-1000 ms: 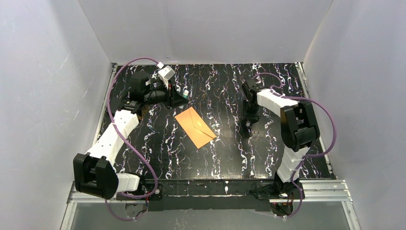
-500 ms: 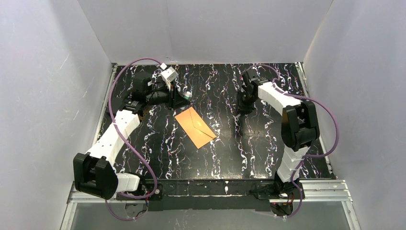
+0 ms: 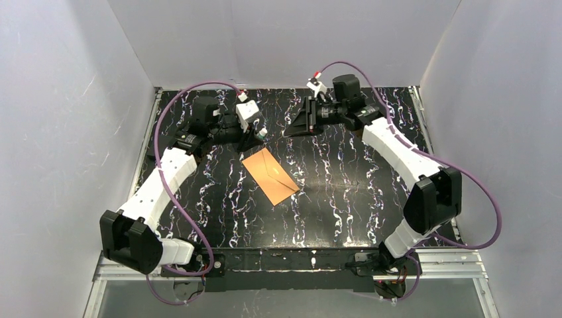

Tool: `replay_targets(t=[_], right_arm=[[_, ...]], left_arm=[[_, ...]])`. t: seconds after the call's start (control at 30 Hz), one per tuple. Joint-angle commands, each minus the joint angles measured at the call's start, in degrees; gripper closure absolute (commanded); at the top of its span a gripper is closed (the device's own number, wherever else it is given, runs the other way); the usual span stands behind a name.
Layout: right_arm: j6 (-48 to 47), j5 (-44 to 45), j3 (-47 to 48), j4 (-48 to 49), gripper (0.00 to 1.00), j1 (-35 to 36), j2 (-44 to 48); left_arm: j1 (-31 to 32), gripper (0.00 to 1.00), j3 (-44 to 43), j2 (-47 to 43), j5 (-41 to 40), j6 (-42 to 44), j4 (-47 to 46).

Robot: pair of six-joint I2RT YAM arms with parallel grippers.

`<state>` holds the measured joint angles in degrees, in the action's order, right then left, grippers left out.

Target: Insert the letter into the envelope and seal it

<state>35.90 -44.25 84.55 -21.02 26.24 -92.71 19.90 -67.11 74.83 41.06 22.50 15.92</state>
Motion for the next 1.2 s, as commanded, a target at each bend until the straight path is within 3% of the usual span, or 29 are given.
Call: replay_targets(t=[0.0, 0.33, 0.77, 1.17], right_arm=[[4.57, -3.90, 1.43, 5.24, 0.91, 4.29, -0.42], [13.44, 2.36, -1.88, 19.75, 0.91, 5.20, 2.24], [9.20, 7.92, 1.94, 15.41, 0.92, 7.86, 0.72], [9.13, 5.50, 3.52, 15.14, 0.91, 8.13, -1.02]], left_arm=[[0.50, 1.00, -5.24, 0.76, -2.88, 6.25, 3.46], [0.49, 1.00, -8.22, 1.83, 0.93, 5.85, 8.08], [0.53, 1.00, -9.15, 2.08, 3.76, 3.03, 7.12], [0.58, 1.00, -9.37, 2.21, 5.30, 4.38, 8.44]])
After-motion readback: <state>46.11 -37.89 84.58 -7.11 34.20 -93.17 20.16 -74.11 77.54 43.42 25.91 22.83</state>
